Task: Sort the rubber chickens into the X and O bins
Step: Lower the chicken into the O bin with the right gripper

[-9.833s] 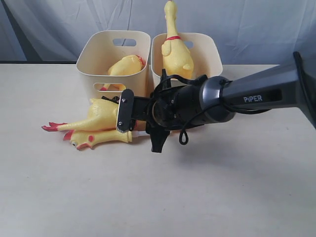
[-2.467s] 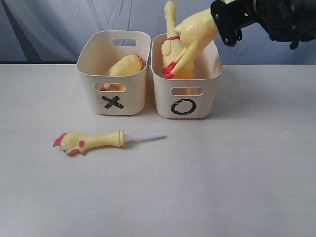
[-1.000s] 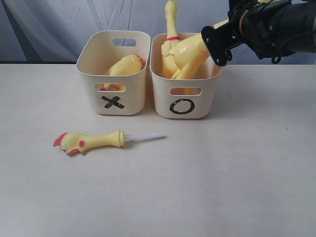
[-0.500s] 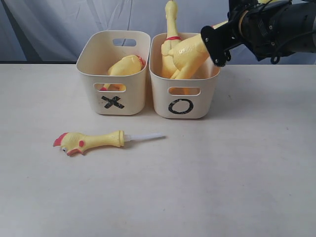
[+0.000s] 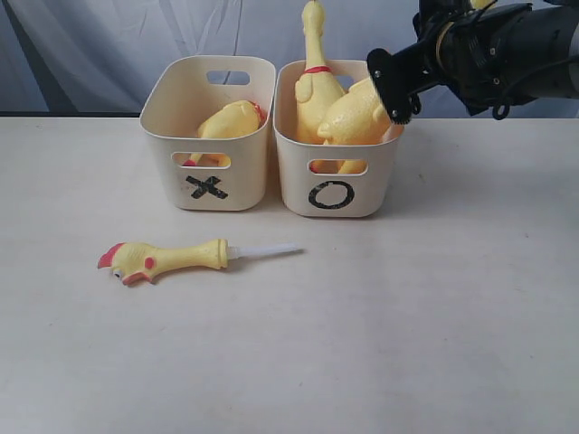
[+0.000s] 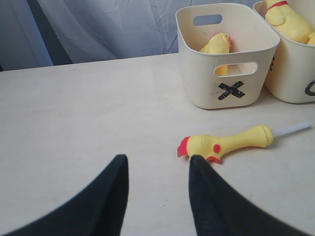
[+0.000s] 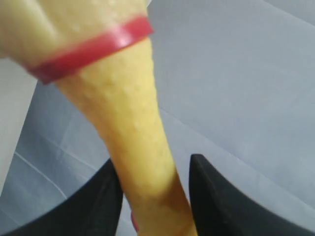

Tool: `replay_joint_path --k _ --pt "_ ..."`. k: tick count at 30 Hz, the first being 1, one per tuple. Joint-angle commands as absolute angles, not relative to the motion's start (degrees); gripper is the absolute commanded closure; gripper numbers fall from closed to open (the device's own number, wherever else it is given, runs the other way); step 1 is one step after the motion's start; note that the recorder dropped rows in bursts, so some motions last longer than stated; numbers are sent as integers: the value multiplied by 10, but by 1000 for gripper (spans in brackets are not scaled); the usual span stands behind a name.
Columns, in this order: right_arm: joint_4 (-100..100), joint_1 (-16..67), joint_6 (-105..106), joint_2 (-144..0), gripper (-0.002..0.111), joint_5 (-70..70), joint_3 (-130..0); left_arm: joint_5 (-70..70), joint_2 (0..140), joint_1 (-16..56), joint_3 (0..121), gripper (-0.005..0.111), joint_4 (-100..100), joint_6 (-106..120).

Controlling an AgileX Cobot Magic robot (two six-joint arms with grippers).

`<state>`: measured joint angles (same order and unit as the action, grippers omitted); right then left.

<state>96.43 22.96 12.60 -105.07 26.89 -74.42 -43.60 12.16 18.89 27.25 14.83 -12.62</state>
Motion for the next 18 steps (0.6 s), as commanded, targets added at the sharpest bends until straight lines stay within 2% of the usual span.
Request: replay_joint_path --k 1,10,15,18 --pt "972 228 124 -1049 66 275 -746 -436 117 190 270 68 144 -128" --pt "976 228 119 -1043 65 286 -746 -436 117 190 270 68 144 -128" --pt "975 228 98 -1036 47 269 -746 -436 117 190 270 68 144 -128" --pt "975 228 90 -1036 45 266 -746 -436 117 190 270 68 144 -128"
